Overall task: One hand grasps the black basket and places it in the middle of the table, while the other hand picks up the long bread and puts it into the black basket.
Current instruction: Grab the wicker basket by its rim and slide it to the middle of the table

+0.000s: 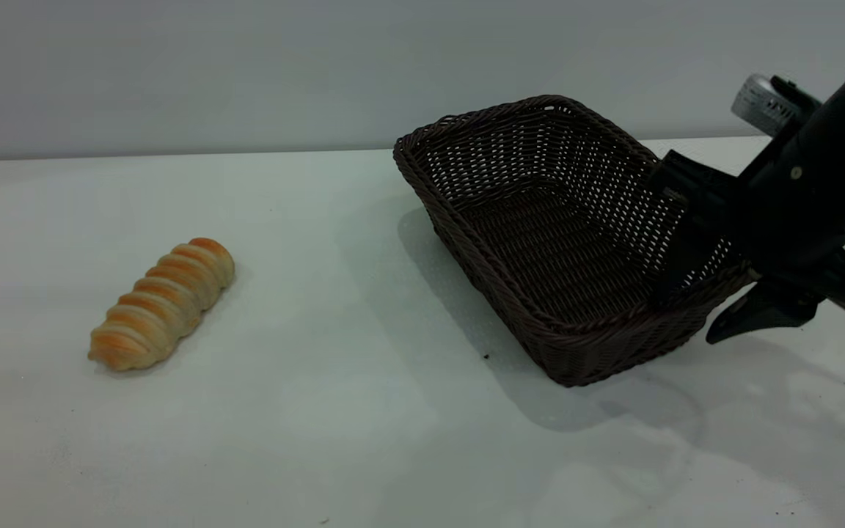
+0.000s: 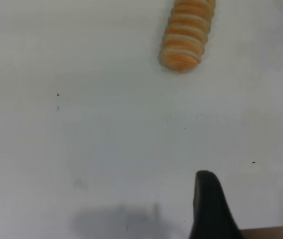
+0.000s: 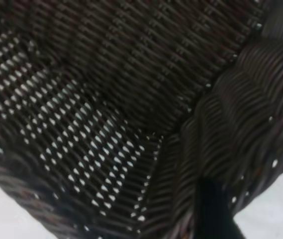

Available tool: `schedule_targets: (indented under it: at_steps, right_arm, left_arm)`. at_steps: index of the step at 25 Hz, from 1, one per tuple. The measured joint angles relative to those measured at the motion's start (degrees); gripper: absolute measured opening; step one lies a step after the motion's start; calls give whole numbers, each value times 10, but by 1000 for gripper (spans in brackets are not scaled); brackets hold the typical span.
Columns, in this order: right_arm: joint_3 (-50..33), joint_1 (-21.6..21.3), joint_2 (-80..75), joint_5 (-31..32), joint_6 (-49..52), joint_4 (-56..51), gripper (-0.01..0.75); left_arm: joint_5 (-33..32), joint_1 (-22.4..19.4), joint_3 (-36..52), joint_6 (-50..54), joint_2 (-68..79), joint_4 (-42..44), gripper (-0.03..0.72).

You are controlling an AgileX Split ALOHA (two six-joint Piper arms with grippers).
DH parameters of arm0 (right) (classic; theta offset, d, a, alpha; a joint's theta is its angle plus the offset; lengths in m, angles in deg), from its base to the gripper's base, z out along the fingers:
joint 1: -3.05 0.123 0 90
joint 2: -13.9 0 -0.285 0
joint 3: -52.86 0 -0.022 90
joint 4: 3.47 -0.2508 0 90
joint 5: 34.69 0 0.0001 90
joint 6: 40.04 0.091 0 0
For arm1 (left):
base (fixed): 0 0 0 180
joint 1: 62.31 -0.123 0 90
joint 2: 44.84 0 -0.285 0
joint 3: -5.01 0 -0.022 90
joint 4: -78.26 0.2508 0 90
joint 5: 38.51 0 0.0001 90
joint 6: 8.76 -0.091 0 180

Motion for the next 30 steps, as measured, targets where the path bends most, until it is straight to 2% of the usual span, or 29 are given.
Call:
schedule_targets:
  at_steps: [15, 22, 24, 29, 30]
  right_arm:
    - [4, 0, -12, -45, -1, -45, 438]
    - [37, 0, -91, -83, -1, -89, 423]
    - [56, 0, -109, -83, -1, -92, 376]
    - [74, -9, -110, -81, 3, -92, 97]
    - [73, -10, -109, -73, -5, -79, 94]
  left_arm:
    - [1, 0, 0, 0, 0, 0, 452]
    - [1, 0, 0, 0, 0, 0, 452]
    - [1, 0, 0, 0, 0, 0, 452]
    - [0, 0, 0, 0, 0, 0, 452]
    - [0, 0, 0, 0, 0, 0, 452]
